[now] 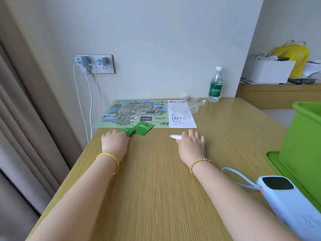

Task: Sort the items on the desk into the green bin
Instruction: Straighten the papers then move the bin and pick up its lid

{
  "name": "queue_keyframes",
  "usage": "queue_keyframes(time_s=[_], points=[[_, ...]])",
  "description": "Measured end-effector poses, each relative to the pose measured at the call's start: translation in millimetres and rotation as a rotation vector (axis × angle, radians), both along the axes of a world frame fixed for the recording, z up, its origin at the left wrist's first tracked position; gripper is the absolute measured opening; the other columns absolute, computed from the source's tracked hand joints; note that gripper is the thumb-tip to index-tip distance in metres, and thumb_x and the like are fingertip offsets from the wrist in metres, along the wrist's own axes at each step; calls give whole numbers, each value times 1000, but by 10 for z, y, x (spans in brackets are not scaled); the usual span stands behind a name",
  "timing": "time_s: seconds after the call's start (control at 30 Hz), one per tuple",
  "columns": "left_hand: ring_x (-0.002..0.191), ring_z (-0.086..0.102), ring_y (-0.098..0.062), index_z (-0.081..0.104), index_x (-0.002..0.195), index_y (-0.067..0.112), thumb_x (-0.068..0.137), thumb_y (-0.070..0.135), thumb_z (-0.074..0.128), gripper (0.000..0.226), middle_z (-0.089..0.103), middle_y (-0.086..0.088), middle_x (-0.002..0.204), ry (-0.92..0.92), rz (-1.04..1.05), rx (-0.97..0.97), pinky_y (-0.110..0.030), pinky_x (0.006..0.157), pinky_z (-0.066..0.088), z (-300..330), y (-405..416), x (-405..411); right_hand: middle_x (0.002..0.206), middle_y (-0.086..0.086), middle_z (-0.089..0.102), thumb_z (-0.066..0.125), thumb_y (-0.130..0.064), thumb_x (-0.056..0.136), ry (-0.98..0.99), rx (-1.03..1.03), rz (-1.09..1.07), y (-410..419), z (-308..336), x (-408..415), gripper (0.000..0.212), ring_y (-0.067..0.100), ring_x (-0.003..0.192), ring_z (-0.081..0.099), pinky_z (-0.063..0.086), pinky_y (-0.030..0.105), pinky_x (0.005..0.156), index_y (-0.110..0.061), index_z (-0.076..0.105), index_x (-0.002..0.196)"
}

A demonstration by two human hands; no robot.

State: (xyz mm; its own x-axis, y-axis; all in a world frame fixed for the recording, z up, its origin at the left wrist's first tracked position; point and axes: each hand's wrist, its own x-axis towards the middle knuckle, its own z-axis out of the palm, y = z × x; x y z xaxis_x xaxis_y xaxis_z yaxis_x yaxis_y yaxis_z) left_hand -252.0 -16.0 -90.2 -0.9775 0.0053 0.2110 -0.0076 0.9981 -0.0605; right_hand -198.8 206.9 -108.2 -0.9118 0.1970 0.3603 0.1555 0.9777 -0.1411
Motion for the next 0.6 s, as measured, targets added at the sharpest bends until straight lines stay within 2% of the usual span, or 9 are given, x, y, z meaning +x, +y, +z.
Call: queue_keyframes(time_s=[0.13, 0.23, 0.3, 0.33, 0.4, 0.47, 0.5, 0.57, 0.6], points=[[96, 63, -30, 59, 107, 6, 89, 0, 41, 26, 64, -10, 105, -67, -44, -95, -33, 68, 46, 108, 118, -27, 109, 6, 53, 40, -24, 97, 53, -22, 4, -21, 16, -7, 19, 24, 104, 46, 33, 35, 85, -12, 54, 103], [71, 60, -31, 47, 111, 3, 85, -6, 38, 29, 59, -10, 78, 89, 3, 153, -33, 55, 43, 74, 84, -96, 112, 6, 51, 40, -7, 91, 76, -23, -15, -37, 31, -1, 18, 25, 106, 46, 35, 35, 85, -12, 51, 105], [53, 49, -26, 32, 128, 6, 82, -9, 37, 49, 47, -7, 61, 205, 33, 324, -30, 45, 36, 4, 71, -153, 114, 8, 49, 39, 1, 85, 87, -27, -9, -45, 41, -22, 28, 26, 109, 45, 36, 35, 85, -11, 48, 110], [50, 47, -25, 23, 137, 13, 80, -11, 37, 63, 47, -7, 60, 238, 12, 352, -28, 42, 33, -9, 89, -176, 115, 8, 49, 38, 2, 84, 90, -30, -3, -50, 47, -37, 31, 26, 110, 44, 36, 35, 86, -10, 47, 111], [61, 57, -29, 20, 142, 24, 78, -14, 37, 76, 60, -10, 81, 235, -85, 296, -29, 44, 37, 20, 183, -210, 115, 8, 49, 37, 2, 84, 90, -33, 7, -56, 50, -73, 33, 26, 110, 44, 36, 35, 87, -10, 47, 113], [86, 63, -33, 42, 131, 17, 79, -11, 37, 59, 58, -11, 117, 142, -149, 180, -32, 56, 44, 46, 343, -262, 116, 7, 49, 36, 2, 85, 90, -34, 16, -54, 42, -103, 33, 26, 110, 44, 35, 35, 87, -10, 47, 114], [96, 61, -33, 49, 122, 12, 83, -7, 37, 45, 54, -10, 126, 95, -161, 130, -34, 61, 44, 57, 418, -272, 116, 7, 49, 36, 2, 85, 90, -35, 20, -52, 36, -117, 33, 26, 110, 44, 35, 35, 88, -11, 47, 114], [107, 54, -34, 54, 111, 7, 94, 14, 37, 26, 50, -11, 128, 20, -155, 119, -37, 72, 44, 38, 522, -302, 116, 7, 49, 36, 2, 85, 94, -37, 21, -49, 25, -136, 33, 26, 110, 44, 34, 36, 89, -11, 48, 113], [107, 54, -34, 55, 109, 5, 96, 30, 38, 33, 49, -12, 125, -21, -149, 143, -38, 75, 45, 23, 548, -326, 115, 7, 49, 36, 2, 84, 98, -39, 18, -48, 22, -140, 34, 26, 110, 44, 34, 37, 91, -12, 48, 113]])
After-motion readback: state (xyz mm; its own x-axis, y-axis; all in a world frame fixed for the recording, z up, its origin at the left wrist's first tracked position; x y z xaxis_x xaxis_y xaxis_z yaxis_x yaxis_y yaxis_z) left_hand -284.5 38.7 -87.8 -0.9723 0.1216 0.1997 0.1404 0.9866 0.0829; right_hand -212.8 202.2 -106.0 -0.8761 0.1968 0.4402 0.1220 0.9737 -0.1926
